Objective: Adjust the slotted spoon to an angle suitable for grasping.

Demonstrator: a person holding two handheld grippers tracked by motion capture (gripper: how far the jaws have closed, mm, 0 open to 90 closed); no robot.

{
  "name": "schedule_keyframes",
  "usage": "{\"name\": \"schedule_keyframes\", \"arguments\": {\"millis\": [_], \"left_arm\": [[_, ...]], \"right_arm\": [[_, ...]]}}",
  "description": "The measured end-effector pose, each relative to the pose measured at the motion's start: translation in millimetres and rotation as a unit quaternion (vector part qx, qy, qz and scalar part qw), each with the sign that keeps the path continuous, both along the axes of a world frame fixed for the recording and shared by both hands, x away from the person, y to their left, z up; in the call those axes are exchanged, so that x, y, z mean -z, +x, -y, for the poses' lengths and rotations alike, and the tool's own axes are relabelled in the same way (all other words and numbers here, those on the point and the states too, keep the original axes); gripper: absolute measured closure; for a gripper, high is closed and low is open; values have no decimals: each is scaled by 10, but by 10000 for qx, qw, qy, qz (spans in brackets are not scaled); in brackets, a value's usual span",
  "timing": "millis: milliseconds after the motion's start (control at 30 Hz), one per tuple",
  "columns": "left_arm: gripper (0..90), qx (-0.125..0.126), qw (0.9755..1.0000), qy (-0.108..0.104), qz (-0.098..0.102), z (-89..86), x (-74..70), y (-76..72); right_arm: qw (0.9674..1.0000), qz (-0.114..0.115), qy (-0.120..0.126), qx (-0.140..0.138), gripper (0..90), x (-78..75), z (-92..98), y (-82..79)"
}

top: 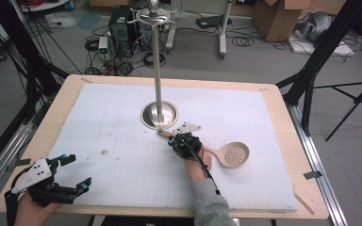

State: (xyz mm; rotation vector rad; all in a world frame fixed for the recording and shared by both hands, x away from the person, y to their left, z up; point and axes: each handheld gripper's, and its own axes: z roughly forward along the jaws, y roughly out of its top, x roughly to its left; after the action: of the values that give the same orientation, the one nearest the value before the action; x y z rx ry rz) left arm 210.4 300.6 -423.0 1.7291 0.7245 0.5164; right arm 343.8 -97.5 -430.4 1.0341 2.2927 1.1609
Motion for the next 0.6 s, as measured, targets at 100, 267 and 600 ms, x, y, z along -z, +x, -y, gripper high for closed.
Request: {"name": "schedule_keyframes", "arguments": {"millis": [100, 267, 600], "left_arm": [[17, -5, 10000, -34, 19, -2, -7, 7], [17, 24, 10000, -30, 6, 3, -9, 31], [17, 71, 10000, -52, -11, 29, -3, 77]], "right_arm": [[9998, -33, 182, -32, 898, -75, 91, -13], [9992, -69, 328, -200, 858, -172, 276, -24], [9990, -55, 140, -423, 663, -319, 611, -64]]}}
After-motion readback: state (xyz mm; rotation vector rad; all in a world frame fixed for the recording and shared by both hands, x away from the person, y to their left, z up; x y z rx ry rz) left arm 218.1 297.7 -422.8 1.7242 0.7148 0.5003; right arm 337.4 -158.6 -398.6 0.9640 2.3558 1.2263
